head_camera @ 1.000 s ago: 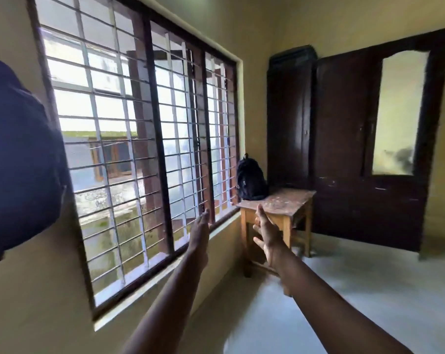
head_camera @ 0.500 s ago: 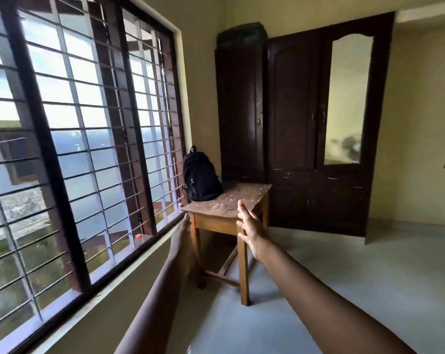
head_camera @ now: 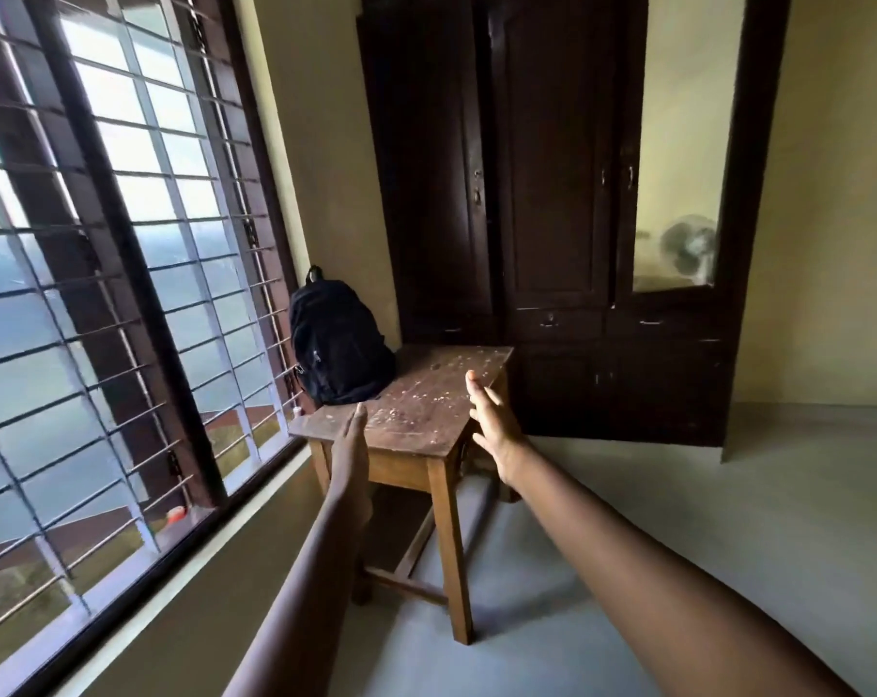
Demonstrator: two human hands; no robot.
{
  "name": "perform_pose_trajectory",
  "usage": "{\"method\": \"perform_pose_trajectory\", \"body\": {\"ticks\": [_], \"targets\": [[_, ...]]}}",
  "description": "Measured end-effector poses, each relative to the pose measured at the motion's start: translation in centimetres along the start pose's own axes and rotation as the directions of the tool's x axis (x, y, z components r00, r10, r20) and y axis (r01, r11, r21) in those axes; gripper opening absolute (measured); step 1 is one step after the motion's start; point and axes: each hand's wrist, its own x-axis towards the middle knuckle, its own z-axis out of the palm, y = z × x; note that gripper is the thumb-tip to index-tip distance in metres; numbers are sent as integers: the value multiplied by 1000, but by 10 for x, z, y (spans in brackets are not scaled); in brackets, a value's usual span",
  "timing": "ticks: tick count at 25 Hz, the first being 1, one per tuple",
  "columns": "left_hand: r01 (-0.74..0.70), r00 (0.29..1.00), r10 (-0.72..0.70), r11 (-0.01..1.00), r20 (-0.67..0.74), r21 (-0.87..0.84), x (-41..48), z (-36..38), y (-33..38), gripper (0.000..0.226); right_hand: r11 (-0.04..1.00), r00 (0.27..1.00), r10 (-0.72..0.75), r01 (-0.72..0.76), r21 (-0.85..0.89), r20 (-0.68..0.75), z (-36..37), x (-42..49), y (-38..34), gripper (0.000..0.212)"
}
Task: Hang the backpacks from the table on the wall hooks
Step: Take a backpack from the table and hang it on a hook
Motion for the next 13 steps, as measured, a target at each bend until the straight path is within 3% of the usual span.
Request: {"method": "perform_pose_trajectory", "body": {"ticks": [3, 6, 13], "targets": [[-3, 1000, 3, 1000, 2, 13, 51, 40, -20, 55, 999, 999, 5, -3, -45, 41, -23, 82, 8, 65], [38, 996, -40, 999, -81, -30, 122, 90, -35, 53, 996, 994, 53, -45, -76, 96, -40, 177, 17, 64], [62, 975, -67, 998, -210, -32, 279, 121, -79, 53, 977, 957, 138, -89, -195, 256, -23, 357, 55, 66]]}}
